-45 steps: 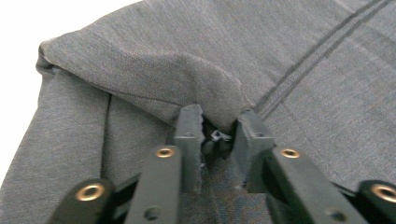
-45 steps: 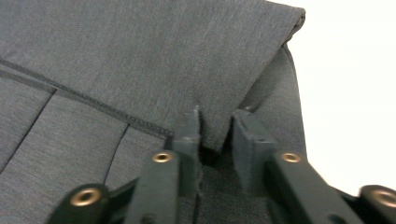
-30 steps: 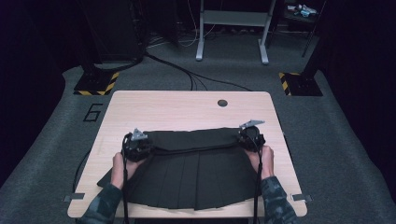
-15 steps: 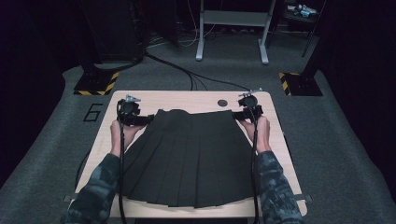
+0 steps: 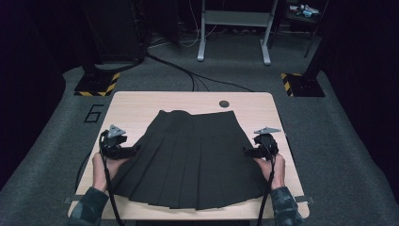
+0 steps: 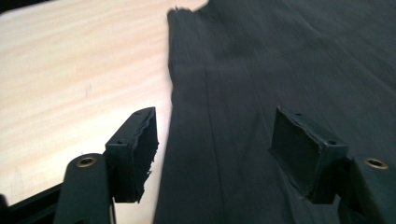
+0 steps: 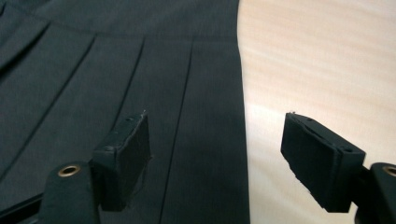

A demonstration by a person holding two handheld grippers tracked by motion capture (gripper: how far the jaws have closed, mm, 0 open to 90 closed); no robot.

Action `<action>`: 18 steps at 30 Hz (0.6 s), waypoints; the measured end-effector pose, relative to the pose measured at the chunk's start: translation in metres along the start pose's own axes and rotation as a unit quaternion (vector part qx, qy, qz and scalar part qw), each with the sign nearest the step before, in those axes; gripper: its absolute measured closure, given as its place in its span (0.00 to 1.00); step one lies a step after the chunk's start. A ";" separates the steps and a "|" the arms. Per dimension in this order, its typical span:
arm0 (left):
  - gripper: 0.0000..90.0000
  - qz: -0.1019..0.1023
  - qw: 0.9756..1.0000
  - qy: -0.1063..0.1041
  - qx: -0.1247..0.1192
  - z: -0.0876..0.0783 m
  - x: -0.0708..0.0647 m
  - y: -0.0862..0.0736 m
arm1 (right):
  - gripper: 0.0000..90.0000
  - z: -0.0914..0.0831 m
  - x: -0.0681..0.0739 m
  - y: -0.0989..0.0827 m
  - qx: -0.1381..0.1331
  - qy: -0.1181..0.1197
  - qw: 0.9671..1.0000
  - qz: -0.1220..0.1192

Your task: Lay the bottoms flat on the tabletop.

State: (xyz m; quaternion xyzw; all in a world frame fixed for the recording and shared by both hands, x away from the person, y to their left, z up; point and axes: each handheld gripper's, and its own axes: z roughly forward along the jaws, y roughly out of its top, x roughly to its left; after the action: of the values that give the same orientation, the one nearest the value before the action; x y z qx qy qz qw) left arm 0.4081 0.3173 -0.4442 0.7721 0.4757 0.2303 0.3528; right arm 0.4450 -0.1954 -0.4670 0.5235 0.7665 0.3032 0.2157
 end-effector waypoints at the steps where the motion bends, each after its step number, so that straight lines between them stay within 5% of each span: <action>1: 0.35 0.004 1.000 0.001 0.004 -0.003 -0.003 -0.006 | 0.26 -0.001 0.000 -0.006 0.000 0.002 1.000 0.010; 12: 0.43 0.002 1.000 -0.024 0.015 -0.024 -0.032 -0.066 | 0.25 -0.005 -0.005 -0.056 0.002 0.005 0.999 0.046; 18: 0.48 -0.007 0.999 -0.026 0.026 -0.027 -0.043 -0.086 | 0.24 -0.011 -0.010 -0.070 -0.003 -0.004 0.999 0.054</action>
State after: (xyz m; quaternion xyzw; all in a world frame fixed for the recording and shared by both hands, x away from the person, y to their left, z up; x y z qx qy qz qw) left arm 0.3214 0.3127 -0.4933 0.7832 0.4778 0.1954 0.3465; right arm 0.3944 -0.2265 -0.5075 0.5651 0.7349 0.3146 0.2038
